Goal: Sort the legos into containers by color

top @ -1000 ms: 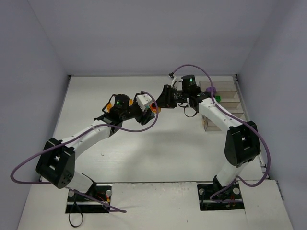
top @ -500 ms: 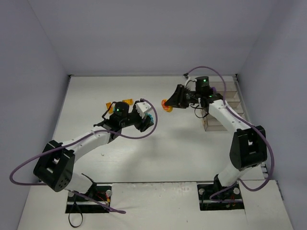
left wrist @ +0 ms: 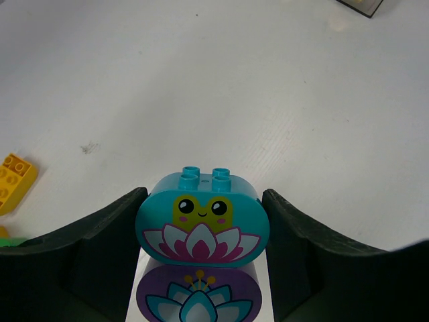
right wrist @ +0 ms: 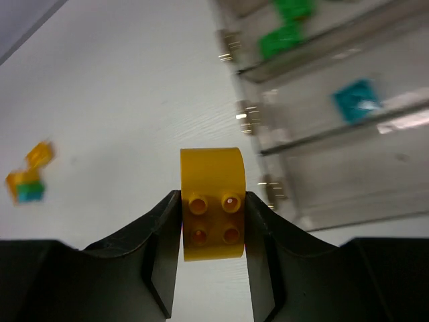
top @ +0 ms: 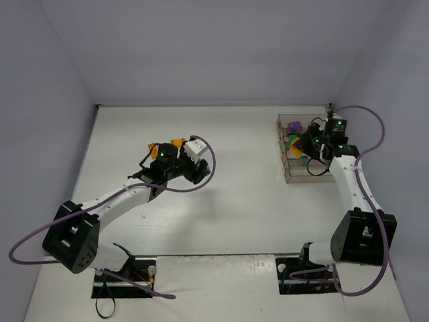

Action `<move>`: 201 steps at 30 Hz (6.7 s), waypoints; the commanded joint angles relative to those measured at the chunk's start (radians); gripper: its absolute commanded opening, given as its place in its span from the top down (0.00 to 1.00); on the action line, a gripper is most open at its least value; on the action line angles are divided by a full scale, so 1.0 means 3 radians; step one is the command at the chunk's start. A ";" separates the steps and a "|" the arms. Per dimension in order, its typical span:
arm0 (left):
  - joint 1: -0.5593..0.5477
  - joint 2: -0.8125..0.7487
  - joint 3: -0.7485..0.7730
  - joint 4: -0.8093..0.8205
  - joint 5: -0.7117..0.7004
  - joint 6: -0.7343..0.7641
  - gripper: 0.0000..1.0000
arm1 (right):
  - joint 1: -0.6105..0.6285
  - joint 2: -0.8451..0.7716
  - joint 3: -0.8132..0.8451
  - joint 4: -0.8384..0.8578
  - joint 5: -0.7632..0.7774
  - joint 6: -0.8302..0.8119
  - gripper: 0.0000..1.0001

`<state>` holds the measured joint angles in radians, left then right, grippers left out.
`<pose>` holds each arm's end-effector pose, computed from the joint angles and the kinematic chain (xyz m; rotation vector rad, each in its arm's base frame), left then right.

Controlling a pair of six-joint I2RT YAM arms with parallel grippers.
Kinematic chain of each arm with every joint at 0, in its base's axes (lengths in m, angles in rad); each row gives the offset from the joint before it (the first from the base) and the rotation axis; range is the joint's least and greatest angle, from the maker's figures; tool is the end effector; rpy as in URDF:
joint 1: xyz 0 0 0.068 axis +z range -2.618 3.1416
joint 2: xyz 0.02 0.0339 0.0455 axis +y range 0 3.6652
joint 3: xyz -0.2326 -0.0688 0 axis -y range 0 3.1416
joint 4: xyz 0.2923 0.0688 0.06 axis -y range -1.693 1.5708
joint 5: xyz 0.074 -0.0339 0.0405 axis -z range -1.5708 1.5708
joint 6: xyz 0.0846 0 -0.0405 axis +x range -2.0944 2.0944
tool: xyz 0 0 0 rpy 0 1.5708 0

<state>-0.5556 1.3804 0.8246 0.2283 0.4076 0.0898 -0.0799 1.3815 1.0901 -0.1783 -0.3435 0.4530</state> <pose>0.3218 -0.2392 0.1899 0.8744 1.7228 -0.7003 0.4114 -0.0044 0.2459 0.3291 2.0342 0.5826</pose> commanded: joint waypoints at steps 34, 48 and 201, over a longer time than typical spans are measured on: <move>-0.0157 -0.0183 0.0243 0.0103 -0.0218 -0.0264 0.78 | -0.0608 0.0181 -0.0274 -0.0009 0.1278 0.0812 0.45; -0.0157 -0.0188 0.0340 0.0134 0.0195 -0.0167 0.78 | 0.0051 -0.0121 0.0109 0.0339 -0.1176 -0.0145 0.40; 0.0732 -0.0265 0.0171 0.0477 0.1715 -0.1711 1.00 | -0.0117 0.0140 0.0089 0.0426 0.0862 0.0637 1.00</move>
<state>-0.3401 1.3529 0.8227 0.4934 0.9695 -0.5838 -0.1059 1.4288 1.0988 -0.0090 -0.3416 0.5236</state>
